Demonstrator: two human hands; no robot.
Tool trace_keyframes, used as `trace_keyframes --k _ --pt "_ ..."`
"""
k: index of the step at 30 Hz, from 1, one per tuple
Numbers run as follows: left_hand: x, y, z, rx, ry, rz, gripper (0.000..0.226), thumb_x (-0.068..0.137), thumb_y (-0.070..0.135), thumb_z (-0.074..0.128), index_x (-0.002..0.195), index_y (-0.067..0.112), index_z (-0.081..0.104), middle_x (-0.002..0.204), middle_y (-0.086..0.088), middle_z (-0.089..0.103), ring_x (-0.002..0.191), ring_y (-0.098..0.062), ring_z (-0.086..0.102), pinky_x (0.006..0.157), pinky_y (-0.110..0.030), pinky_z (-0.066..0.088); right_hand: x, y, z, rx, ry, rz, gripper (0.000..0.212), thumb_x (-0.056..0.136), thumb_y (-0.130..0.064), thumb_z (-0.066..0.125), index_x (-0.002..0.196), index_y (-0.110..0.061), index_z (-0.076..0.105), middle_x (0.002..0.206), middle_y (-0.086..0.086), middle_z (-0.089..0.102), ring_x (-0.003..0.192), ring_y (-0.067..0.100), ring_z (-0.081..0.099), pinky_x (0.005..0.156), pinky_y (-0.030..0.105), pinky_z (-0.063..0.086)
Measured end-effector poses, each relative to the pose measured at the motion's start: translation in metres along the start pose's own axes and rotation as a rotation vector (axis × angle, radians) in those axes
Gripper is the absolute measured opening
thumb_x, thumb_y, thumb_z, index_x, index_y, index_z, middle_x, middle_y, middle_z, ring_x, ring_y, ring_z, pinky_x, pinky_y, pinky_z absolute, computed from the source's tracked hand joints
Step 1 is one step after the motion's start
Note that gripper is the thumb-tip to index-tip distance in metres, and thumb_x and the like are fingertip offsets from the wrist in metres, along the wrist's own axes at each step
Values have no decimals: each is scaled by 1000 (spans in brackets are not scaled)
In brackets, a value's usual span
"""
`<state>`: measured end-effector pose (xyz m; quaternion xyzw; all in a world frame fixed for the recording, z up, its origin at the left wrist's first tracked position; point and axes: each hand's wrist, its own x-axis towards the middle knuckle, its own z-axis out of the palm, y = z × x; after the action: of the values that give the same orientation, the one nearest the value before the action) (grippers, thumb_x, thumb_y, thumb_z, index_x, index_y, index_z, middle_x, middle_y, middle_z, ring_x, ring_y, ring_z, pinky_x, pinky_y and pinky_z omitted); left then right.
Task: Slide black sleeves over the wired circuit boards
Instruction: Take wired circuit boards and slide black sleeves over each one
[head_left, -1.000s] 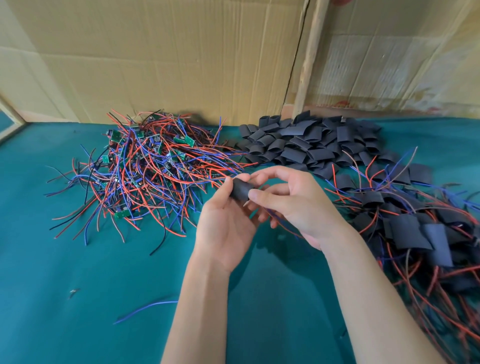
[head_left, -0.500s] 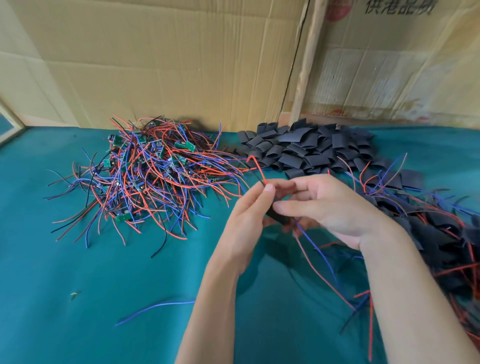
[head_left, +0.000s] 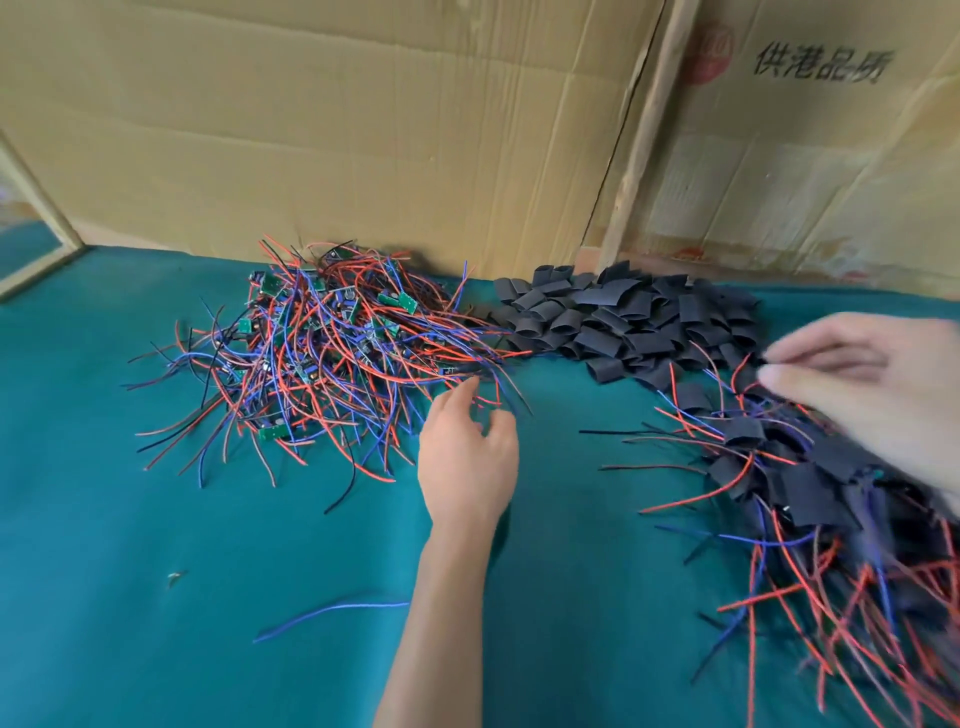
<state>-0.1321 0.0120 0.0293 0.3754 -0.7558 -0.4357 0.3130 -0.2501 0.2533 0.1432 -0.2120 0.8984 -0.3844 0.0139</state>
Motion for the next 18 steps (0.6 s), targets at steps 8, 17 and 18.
trace_keyframes --k 8,17,18 --pt "-13 9 3 -302 2 270 20 76 26 51 64 20 66 53 11 53 49 -3 41 53 -28 37 25 -87 138 227 -456 -37 21 93 -29 69 82 -11 73 78 2 70 75 18 62 74 39 54" --pt "-18 15 5 -489 -376 203 30 68 28 47 51 13 66 44 -7 58 38 -18 48 46 -24 38 36 -73 159 637 -736 230 22 92 5 65 113 6 70 78 22 67 47 24 62 40 24 48" --pt "-18 17 3 -536 -450 176 29 68 29 47 54 15 69 44 -8 59 36 -16 47 44 -20 37 37 -69 157 695 -708 238 23 91 8 64 113 7 69 83 22 69 51 22 66 43 24 52"
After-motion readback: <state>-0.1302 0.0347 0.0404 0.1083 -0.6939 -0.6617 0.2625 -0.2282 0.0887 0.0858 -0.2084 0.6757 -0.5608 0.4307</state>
